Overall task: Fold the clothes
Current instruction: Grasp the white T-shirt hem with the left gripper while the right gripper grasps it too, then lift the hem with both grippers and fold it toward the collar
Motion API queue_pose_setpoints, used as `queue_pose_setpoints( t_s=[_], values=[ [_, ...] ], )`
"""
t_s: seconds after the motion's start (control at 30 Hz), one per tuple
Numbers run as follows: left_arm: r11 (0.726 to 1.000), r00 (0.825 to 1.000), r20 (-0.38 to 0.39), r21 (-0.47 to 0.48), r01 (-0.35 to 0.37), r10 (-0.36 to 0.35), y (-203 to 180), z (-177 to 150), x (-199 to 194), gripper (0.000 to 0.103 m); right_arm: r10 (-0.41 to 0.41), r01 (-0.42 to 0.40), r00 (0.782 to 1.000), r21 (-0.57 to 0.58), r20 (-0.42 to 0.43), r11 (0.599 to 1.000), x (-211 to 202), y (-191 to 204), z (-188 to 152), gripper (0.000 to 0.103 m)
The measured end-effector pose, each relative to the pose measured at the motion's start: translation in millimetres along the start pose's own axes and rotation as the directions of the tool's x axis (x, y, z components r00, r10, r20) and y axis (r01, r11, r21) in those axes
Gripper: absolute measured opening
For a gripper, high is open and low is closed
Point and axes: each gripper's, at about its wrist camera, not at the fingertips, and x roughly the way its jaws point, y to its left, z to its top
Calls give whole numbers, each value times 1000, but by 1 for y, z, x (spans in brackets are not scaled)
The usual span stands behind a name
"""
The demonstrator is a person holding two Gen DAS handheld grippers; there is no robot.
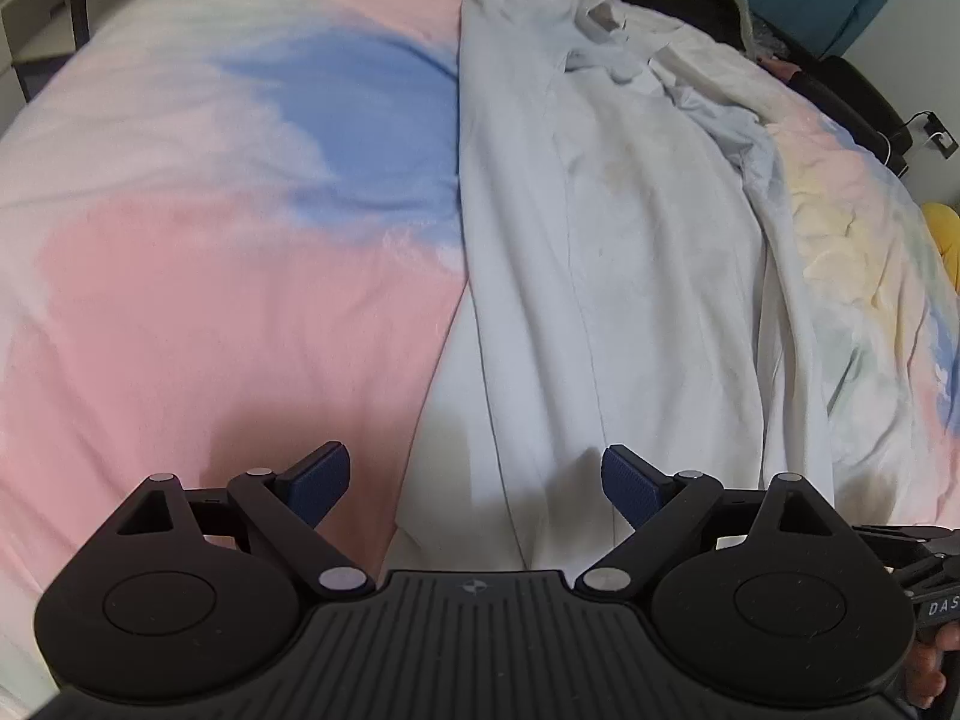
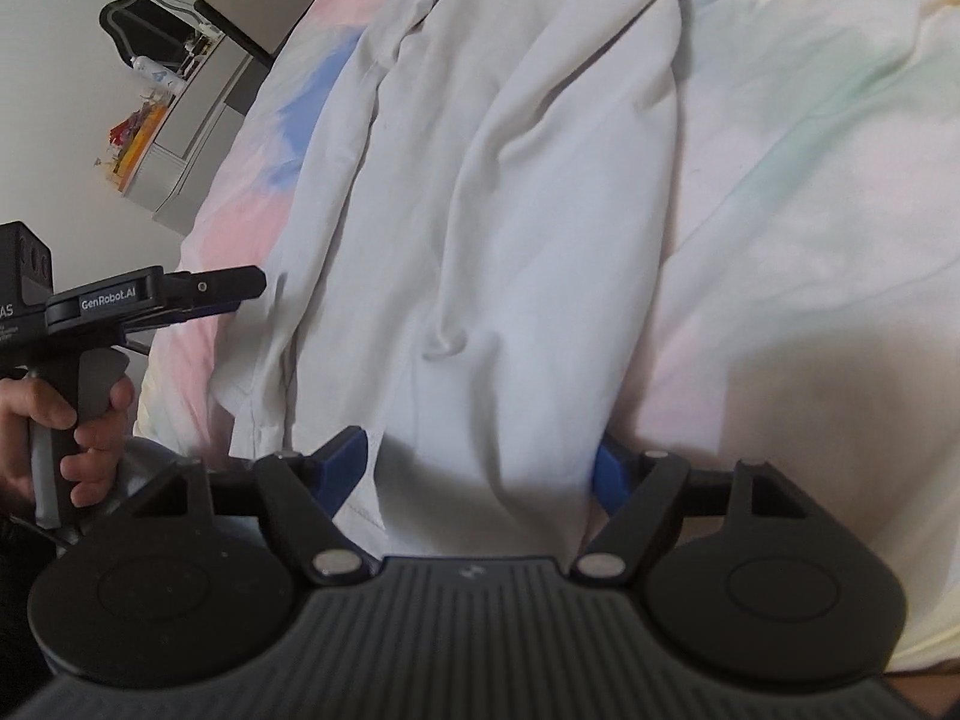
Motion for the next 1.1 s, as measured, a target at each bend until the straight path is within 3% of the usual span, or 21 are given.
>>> queue_pose_setpoints(
  t_s=[0.27, 0.4, 0.47, 0.5, 0.57, 0.63, 0.73, 0.8, 0.9, 1.1],
  values=[
    [992, 985, -123, -56, 114, -120, 6, -2, 12, 91, 43, -43, 999, 20, -11, 999, 0, -5, 5, 79],
    [988, 979, -127, -37, 153, -157, 2, -8, 7, 81, 70, -70, 997, -8, -28, 997, 1, -1, 6, 78],
    [986, 977, -131, -21, 167, -168, -1, -12, 4, 72, 57, -58, 998, -23, -33, 998, 3, 1, 6, 66],
    [984, 974, -138, -14, 179, -179, -3, -15, 4, 57, 49, -50, 998, -30, -35, 998, 4, 2, 6, 61],
    [983, 973, -141, 14, 185, -181, -10, -20, 1, 48, 48, -48, 999, -19, -21, 999, 2, 0, 7, 39],
    [984, 979, -119, 50, 172, -165, -16, -24, -4, 34, 63, -63, 998, -12, 0, 998, -1, -1, 9, 24],
    [983, 981, -79, 37, 178, -175, -14, -26, -11, 18, 76, -75, 996, -29, 37, 997, -8, 2, 9, 15],
    [977, 976, -41, 2, 214, -214, -7, -25, -18, 12, 87, -85, 994, -30, 74, 996, -15, 4, 9, 13],
    [950, 952, 38, -65, 305, -303, 6, -22, -32, 9, 152, -159, 973, 22, 174, 987, -38, -3, 7, 12],
    [846, 862, 197, -183, 500, -467, 28, -26, -59, 7, 222, -272, 910, 100, 351, 957, -87, -17, -2, 8]
  ],
)
